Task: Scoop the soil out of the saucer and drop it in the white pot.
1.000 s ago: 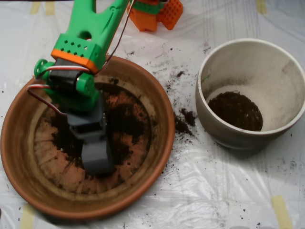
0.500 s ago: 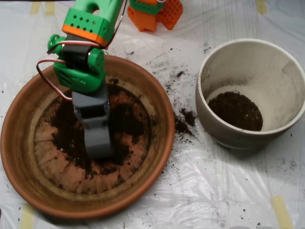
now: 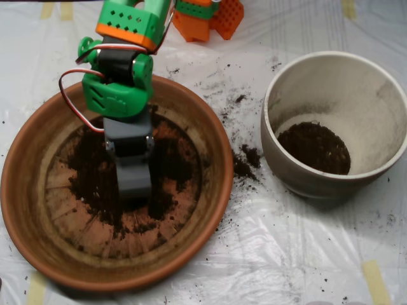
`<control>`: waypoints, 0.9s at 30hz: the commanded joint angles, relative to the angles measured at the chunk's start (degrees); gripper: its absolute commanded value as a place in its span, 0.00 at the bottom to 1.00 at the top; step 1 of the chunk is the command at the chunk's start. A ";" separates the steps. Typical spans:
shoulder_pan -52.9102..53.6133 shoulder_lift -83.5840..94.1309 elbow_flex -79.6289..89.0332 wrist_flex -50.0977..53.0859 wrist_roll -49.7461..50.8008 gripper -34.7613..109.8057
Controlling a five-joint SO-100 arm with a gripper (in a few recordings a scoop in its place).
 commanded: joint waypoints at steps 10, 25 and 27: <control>0.09 -6.68 -11.60 4.39 -1.14 0.30; 5.01 9.14 7.38 -26.63 4.22 0.24; 5.45 13.01 11.25 -31.20 7.03 0.24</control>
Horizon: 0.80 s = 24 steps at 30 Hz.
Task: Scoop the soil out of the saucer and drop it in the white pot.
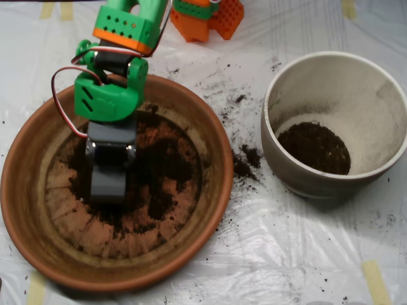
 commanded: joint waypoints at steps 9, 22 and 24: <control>-0.88 25.40 5.54 0.53 8.61 0.24; -15.82 39.64 -10.81 27.77 11.69 0.24; -18.37 39.55 -13.18 30.67 11.78 0.24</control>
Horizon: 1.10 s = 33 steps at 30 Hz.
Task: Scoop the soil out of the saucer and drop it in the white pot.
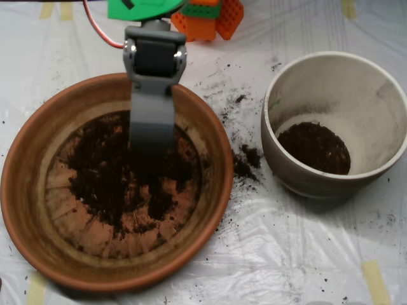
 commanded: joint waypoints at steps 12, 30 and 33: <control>-24.70 4.66 -15.21 15.03 -0.97 0.24; -34.89 -13.62 -34.80 32.70 0.97 0.49; -34.10 -12.92 -32.78 33.05 -0.35 0.55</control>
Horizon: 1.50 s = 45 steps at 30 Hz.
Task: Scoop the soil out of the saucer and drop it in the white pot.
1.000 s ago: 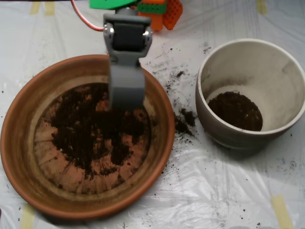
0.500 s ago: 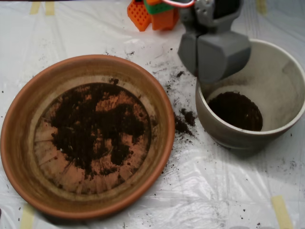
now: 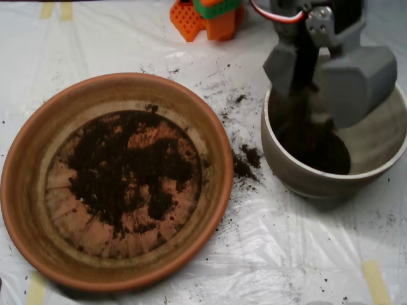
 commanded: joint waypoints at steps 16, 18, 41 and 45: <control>3.96 12.22 0.88 -3.25 11.95 0.59; 7.47 14.68 1.76 -3.96 14.77 0.59; 51.15 8.96 42.80 -32.34 13.62 0.60; 53.44 -0.53 39.29 -32.34 13.10 0.60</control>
